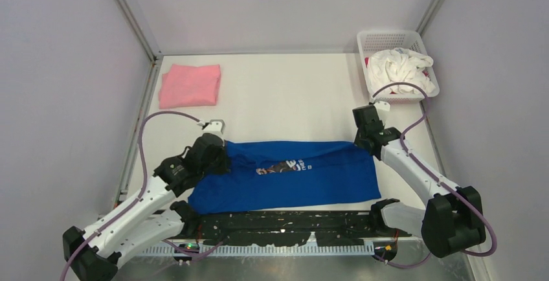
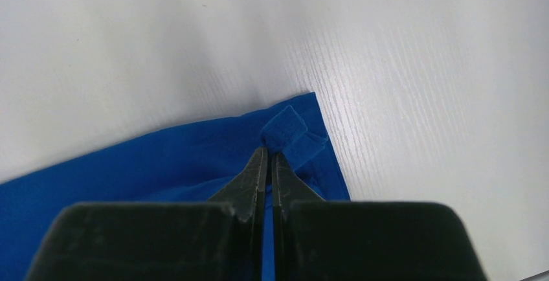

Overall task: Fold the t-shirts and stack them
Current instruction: Fold the other side of the tshirt into a rectangle

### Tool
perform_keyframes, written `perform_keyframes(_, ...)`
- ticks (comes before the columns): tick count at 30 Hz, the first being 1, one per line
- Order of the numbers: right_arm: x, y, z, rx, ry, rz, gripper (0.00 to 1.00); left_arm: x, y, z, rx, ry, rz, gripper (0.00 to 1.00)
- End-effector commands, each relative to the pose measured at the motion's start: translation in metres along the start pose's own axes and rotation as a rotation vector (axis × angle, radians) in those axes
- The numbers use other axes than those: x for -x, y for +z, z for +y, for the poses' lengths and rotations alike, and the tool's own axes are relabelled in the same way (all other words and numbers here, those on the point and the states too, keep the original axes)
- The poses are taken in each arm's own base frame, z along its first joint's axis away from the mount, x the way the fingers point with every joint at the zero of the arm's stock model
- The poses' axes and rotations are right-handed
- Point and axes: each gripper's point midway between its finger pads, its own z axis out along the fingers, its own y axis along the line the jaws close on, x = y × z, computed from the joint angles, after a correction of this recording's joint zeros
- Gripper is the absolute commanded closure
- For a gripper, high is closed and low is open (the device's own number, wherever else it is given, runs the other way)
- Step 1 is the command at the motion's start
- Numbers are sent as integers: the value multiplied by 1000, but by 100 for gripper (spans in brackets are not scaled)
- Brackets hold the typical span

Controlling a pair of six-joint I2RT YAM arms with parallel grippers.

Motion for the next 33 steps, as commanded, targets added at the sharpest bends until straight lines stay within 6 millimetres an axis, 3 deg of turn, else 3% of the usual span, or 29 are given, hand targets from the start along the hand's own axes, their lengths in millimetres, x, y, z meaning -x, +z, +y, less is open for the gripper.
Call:
perform_keyframes(1, 3, 0, 4, 28, 10, -36, 91, -28, -2, -5, -36, -17, 82, 100)
perform_keyframes(6, -10, 3, -2, 11, 14, -13, 85, -66, -5, 10, 25, -30, 197, 97)
perform_keyframes(10, -28, 3, -9, -10, 30, 33, 67, -95, -17, 9, 18, -23, 304, 68)
perform_keyframes(12, -34, 0, -13, -20, 34, 49, 50, -103, -25, 12, 35, -22, 332, 43)
perform_keyframes(14, -35, -4, -20, -48, 49, 50, 38, -102, -37, 17, 66, -14, 339, 20)
perform_keyframes(17, -23, -15, -32, -91, 74, 3, 17, -86, -51, 19, 77, -4, 302, 3)
perform_keyframes(19, -15, -22, -40, -121, 93, -30, 5, -71, -54, 10, 33, -8, 251, 0)
perform_keyframes(21, -7, -30, -47, -142, 105, -64, 0, -56, -52, -11, -65, -5, 197, 0)
perform_keyframes(23, 1, -38, -48, -126, 106, -91, 4, -43, -50, -29, -143, 4, 155, 0)
perform_keyframes(25, 6, -43, -37, -46, 96, -101, 5, -28, -43, -41, -176, 0, 92, 0)
perform_keyframes(27, 17, -46, -4, 133, 97, -131, 5, -19, -33, -52, -192, -4, 65, 0)
perform_keyframes(28, 9, -48, 16, 251, 83, -99, 5, -18, -28, -58, -209, -2, 70, 0)
perform_keyframes(29, 20, -50, 33, 333, 91, -138, 5, -19, -20, -61, -213, -9, 85, 0)
perform_keyframes(30, 8, -52, 53, 446, 68, -91, 4, -22, -12, -64, -219, -18, 106, 0)
perform_keyframes(31, 16, -54, 66, 513, 64, -120, 5, -27, -3, -64, -219, -36, 131, 1)
perform_keyframes(33, 4, -52, 88, 612, 41, -53, 5, -36, 17, -57, -200, -95, 186, 0)
